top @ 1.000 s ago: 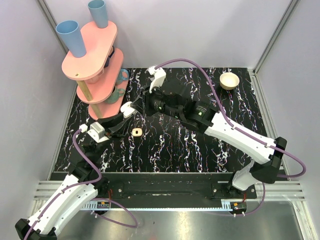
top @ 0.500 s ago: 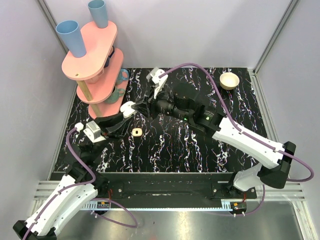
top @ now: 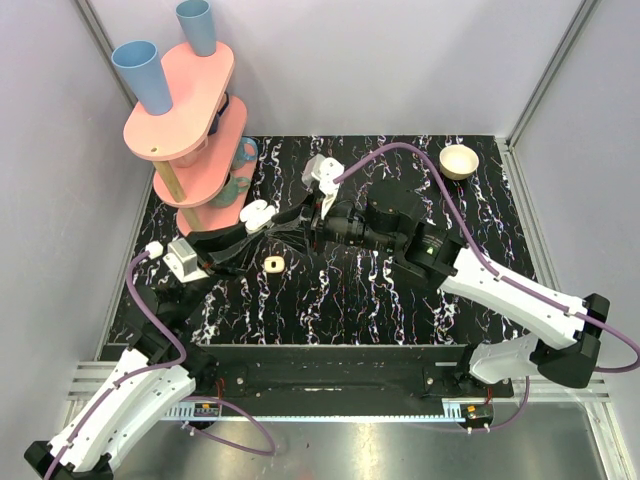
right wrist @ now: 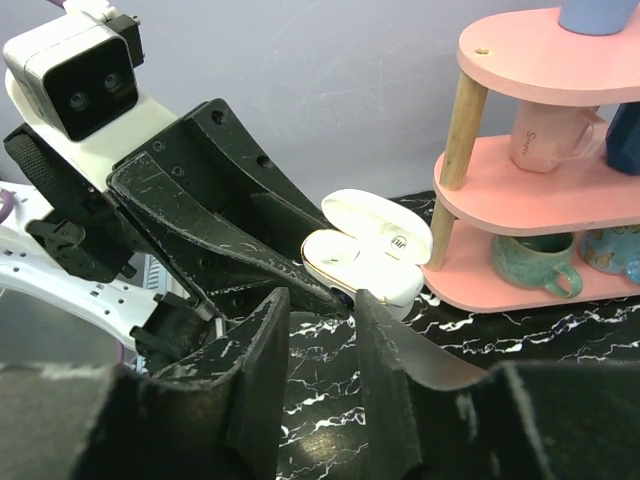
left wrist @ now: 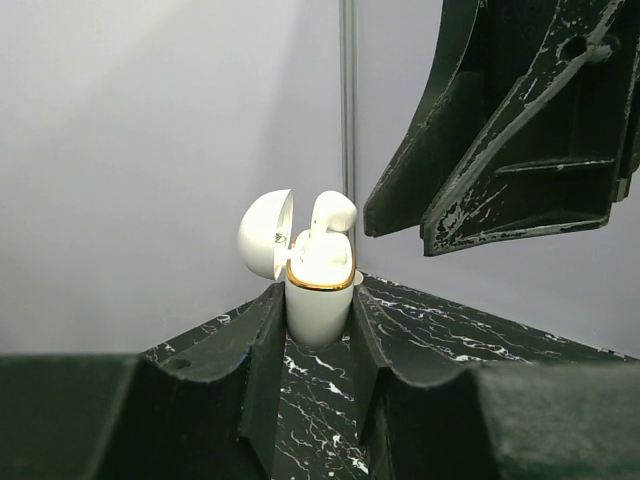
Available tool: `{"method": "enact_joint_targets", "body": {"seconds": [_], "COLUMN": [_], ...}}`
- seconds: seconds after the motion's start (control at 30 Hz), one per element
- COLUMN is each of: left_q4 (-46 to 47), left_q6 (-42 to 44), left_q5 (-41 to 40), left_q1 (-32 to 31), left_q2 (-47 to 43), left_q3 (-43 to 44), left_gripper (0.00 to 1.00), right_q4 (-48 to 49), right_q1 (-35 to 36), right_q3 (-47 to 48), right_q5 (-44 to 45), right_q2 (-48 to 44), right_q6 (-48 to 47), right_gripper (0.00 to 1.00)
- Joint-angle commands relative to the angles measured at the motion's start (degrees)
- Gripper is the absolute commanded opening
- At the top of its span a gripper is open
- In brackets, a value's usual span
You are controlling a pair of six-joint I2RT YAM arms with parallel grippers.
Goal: Insert the wireless bluetooth earbuds into the charging case
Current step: Adjust the right earbud in the right side groove of the charging case.
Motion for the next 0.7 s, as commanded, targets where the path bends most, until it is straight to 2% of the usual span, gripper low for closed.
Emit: {"method": "enact_joint_targets", "body": {"seconds": [0.0,0.1,0.2,0.4,0.67], "left_q4": [2.83,2.39,2.04,2.04,2.74], "left_q6": [-0.66,-0.22,0.13,0.48,0.48], "left_q5": [0.90,0.73,0.55,0.81,2.48], "left_q1": [0.17,0.09,0.17,0.17,0.17], "left_q2": [0.16,0.16,-0.01,-0.37,-0.54], "left_q3": [1.46,1.28,1.28,1.02,0.93], "left_gripper": [0.00,0.00,0.00,0.00,0.00], "right_q4": [4.56,6.32,8.17,10.45,7.47], "right_q1": [0.44,0.44,0.44,0.44,0.18], "right_q3": [-0.02,-1.15,-2.47,-4.24,-0.81], "right_q5": [0.47,-1.46,1.17,13.55,25.43], "right_q2": [-0.64,-1.60,-3.18,-5.47,-0.56], "right_q6": [1.83,3.08,3.70,4.14,5.11], "right_gripper": [0.42,0.40,0.41,0.32,0.28]}}
